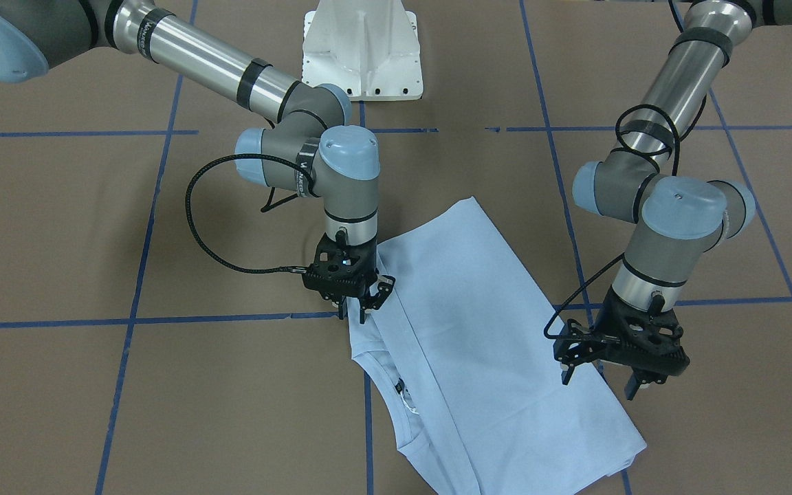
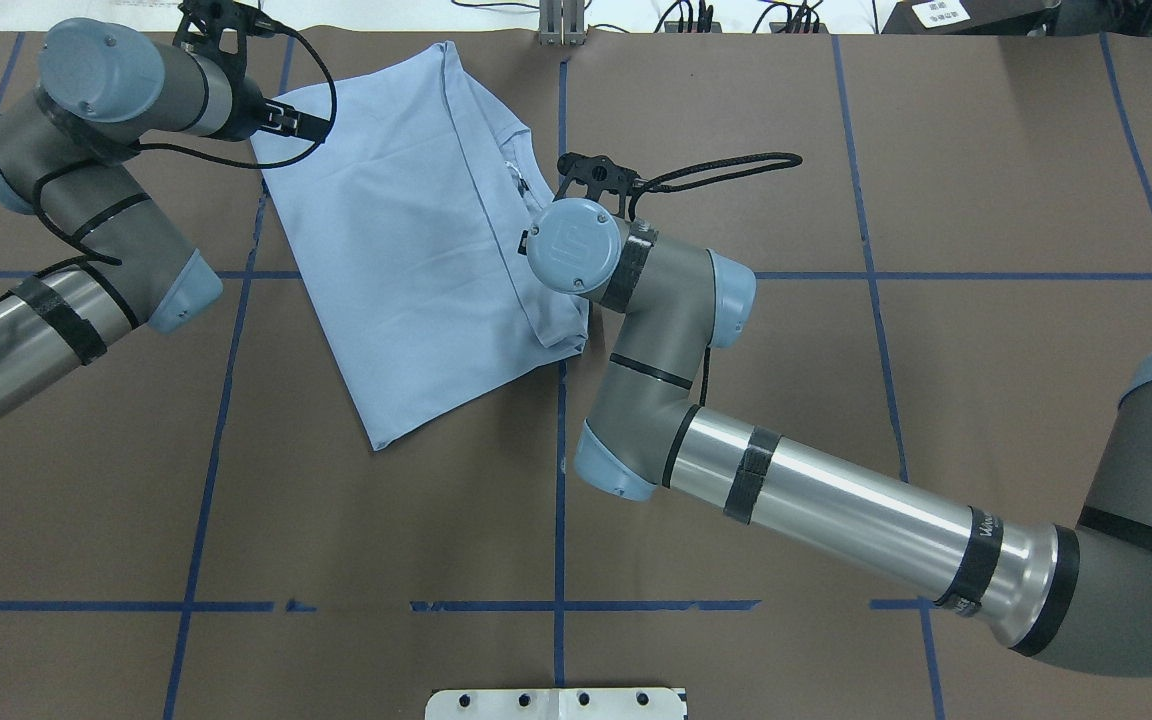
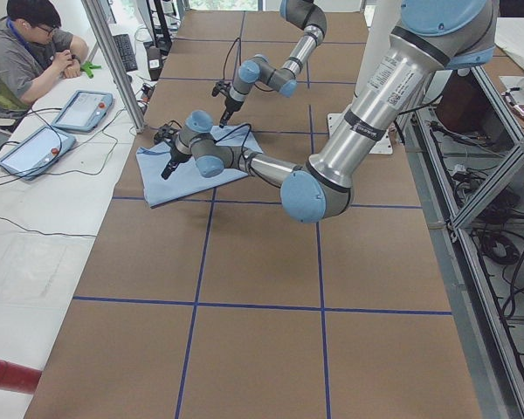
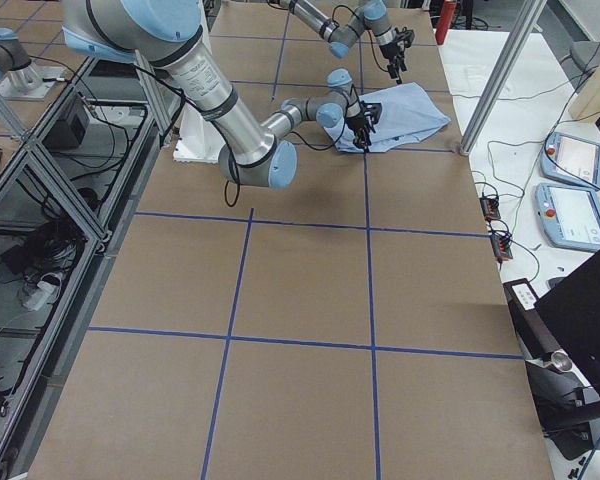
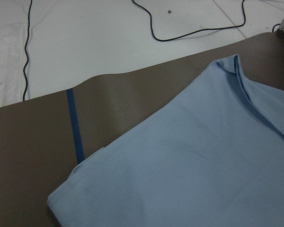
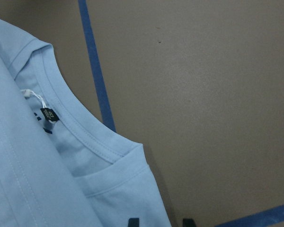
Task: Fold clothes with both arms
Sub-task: 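Move the right gripper onto the shirt near the collar and press down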
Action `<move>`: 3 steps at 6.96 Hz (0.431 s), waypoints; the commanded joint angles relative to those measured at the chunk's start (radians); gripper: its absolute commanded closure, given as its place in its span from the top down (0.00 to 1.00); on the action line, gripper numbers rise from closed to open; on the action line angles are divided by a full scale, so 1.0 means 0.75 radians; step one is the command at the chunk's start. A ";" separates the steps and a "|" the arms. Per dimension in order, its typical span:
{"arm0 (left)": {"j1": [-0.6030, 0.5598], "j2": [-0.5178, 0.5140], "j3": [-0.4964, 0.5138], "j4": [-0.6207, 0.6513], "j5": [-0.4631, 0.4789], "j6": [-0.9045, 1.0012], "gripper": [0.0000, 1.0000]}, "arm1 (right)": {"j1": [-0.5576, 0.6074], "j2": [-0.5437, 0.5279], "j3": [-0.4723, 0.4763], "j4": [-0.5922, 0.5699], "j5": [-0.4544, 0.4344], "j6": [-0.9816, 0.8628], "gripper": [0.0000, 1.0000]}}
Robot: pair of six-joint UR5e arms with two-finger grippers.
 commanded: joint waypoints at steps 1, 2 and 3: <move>0.001 0.000 -0.001 0.000 0.000 0.000 1.00 | -0.009 0.001 -0.003 -0.004 -0.002 -0.001 0.42; 0.001 0.002 0.001 0.000 0.000 0.000 1.00 | -0.011 0.001 -0.003 -0.004 -0.004 -0.001 0.40; 0.001 0.002 -0.001 0.000 0.000 0.000 1.00 | -0.011 0.001 -0.003 -0.006 -0.004 0.001 0.21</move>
